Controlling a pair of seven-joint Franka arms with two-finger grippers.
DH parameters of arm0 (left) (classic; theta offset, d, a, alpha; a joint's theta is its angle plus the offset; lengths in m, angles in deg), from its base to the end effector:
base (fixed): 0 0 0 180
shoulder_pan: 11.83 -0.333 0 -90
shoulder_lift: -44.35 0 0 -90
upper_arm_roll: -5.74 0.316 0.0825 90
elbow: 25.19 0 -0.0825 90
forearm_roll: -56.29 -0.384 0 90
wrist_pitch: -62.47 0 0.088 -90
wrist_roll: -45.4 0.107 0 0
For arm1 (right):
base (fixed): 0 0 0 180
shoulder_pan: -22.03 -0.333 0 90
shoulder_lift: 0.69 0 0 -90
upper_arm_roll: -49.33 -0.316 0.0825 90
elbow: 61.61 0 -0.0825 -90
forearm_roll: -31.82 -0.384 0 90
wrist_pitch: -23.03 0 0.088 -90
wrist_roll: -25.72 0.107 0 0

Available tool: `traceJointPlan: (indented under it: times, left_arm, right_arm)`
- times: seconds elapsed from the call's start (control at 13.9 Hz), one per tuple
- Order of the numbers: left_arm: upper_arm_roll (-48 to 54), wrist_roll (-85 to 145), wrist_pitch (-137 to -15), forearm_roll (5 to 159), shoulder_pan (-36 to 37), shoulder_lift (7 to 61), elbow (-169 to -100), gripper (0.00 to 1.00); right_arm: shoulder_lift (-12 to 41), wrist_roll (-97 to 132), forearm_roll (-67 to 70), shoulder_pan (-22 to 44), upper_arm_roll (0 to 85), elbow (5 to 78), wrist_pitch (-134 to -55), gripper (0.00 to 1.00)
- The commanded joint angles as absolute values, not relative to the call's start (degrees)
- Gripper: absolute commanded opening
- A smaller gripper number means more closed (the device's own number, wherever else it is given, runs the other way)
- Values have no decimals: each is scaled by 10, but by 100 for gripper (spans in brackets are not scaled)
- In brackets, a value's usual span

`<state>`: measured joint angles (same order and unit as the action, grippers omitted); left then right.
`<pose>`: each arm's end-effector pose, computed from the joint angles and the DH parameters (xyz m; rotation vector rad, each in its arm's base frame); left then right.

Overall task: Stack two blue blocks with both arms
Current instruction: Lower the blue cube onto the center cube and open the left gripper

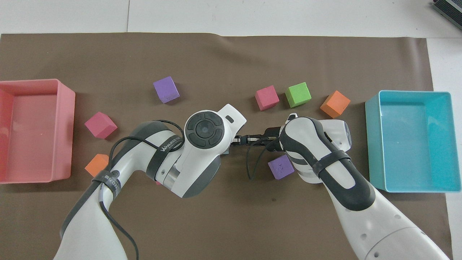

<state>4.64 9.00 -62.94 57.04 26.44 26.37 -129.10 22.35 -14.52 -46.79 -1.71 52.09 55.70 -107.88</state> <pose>0.4950 -0.4057 0.3739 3.0893 -0.0671 0.0590 0.5441 0.2336 0.2402 -2.2310 -0.0158 -0.0339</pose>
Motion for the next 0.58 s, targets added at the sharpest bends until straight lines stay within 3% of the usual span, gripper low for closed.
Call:
traceJointPlan:
  times: [0.0,0.5]
  left_arm:
    - [55,90,-642,567,275,284,-1317,100]
    - [56,93,-634,567,274,303,-1310,100]
  right_arm:
    - [227,-166,-489,-17,518,556,-1092,0]
    - [227,-167,-489,-16,518,556,-1092,0]
